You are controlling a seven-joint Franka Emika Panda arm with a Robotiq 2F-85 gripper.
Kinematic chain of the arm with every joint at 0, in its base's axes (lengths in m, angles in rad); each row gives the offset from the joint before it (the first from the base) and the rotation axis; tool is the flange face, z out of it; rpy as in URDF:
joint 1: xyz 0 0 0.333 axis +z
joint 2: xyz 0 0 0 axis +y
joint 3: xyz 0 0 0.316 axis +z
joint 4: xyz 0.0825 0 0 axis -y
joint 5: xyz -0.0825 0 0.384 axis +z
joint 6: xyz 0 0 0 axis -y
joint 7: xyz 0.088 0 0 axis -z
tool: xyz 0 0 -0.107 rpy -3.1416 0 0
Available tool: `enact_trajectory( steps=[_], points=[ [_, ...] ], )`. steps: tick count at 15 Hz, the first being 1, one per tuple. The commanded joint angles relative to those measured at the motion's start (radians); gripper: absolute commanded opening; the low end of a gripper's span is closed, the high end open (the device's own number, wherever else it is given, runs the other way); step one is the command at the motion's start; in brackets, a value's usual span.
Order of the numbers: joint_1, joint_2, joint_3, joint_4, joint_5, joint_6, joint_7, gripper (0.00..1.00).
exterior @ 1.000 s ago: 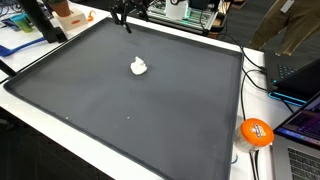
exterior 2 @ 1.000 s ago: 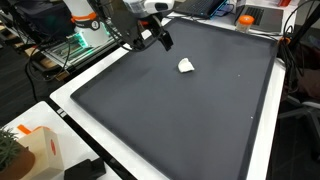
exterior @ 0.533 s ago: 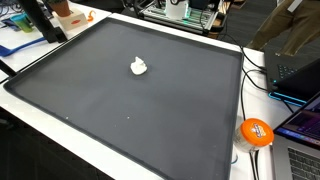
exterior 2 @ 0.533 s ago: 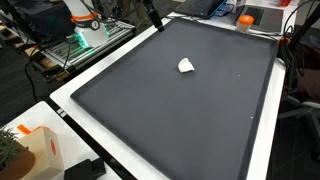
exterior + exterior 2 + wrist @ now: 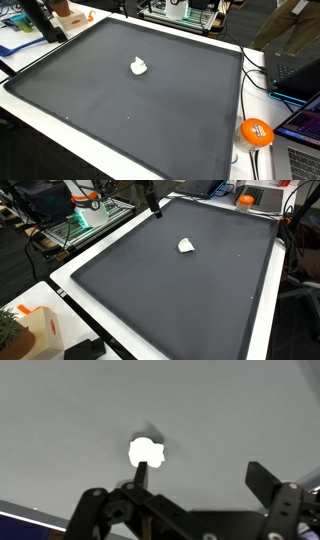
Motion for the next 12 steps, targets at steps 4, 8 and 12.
enact_trajectory(
  steps=[4,8,12],
  points=[
    [-0.218,-0.197,0.326,-0.234,-0.304,0.131,0.514,1.00],
    [-0.306,-0.241,0.499,-0.189,-0.412,0.074,0.776,1.00],
    [-0.149,-0.191,0.334,-0.179,-0.515,0.099,0.846,1.00]
  ],
)
